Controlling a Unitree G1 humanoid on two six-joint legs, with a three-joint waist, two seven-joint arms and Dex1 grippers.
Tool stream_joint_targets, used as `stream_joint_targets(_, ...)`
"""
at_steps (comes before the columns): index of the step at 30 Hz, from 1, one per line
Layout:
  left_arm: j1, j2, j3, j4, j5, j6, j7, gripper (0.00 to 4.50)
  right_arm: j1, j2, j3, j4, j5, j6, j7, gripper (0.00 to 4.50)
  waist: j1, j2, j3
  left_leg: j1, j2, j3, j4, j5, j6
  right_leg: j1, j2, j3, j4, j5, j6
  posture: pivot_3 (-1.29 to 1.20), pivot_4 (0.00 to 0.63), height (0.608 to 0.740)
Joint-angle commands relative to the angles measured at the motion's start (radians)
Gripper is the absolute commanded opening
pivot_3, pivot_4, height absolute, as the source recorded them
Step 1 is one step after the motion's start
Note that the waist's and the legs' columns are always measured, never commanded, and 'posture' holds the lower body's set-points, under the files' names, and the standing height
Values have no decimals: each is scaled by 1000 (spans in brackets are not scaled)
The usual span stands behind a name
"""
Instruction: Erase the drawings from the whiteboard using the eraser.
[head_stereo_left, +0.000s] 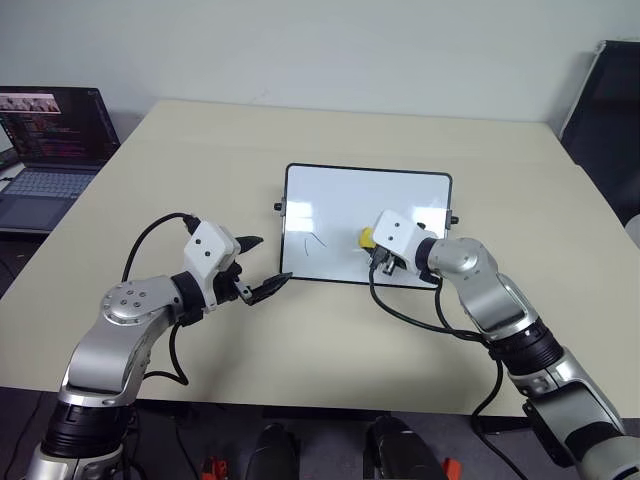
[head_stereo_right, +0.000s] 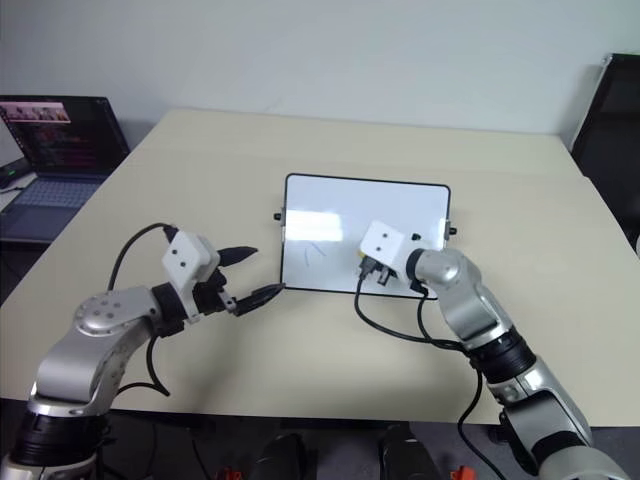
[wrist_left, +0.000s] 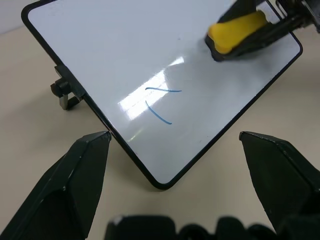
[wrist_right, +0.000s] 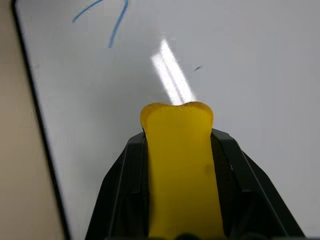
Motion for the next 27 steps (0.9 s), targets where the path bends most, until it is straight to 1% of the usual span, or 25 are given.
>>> stream_joint_targets(1,-20,0,8,-14,-6,-16,-3,4500,-16,22,-33,67,-27,4,-75,1279,-2,0,0,0,0,0,0,0,0,0,0,0,0,0,0,0,150,740)
stream_joint_targets(3,-20,0,8,-14,-6,-16,-3,4500,-54,51,-67,110,-38,-35,-151,1279,-5,0,0,1,0,0,1,0,0,-1,0,0,0,2,-1,0,150,740)
stream_joint_targets(4,-20,1,9,-14,-6,-16,-2,4500,-67,63,-74,122,-30,-47,-155,1279,-6,0,0,1,0,0,1,0,1,-1,0,0,0,3,0,0,150,740)
stream_joint_targets(8,-20,1,8,-13,-6,-16,-1,4500,-85,75,-28,140,-18,-68,-98,1279,-7,0,0,1,0,0,1,2,2,-2,0,0,-1,4,0,0,150,740)
stream_joint_targets(13,-19,0,10,-14,-5,-17,4,4500,-98,71,76,182,-76,-124,-43,1279,-13,0,0,1,0,0,-1,2,2,-1,0,1,-2,4,1,0,150,740)
stream_joint_targets(17,-16,0,10,-16,-5,-17,4,4500,-178,139,58,281,-98,-202,-132,1279,-27,0,0,1,0,0,-1,2,2,-1,1,1,-1,4,0,0,150,740)
stream_joint_targets(19,-17,-1,10,-17,-4,-17,6,4500,-200,152,49,319,-106,-216,-145,1279,-28,0,0,1,0,0,-1,2,2,-1,1,1,0,5,1,0,150,740)
stream_joint_targets(22,-17,-2,11,-18,-3,-19,8,4500,-180,134,35,318,-102,-182,-118,1279,-25,0,0,1,0,0,-1,2,2,-1,0,1,-1,5,1,0,150,740)
stream_joint_targets(27,-18,0,14,-14,-3,-21,7,4500,-86,81,20,206,-65,-91,-16,1279,-14,0,0,1,0,0,-1,2,2,-1,0,0,-2,4,1,0,150,740)
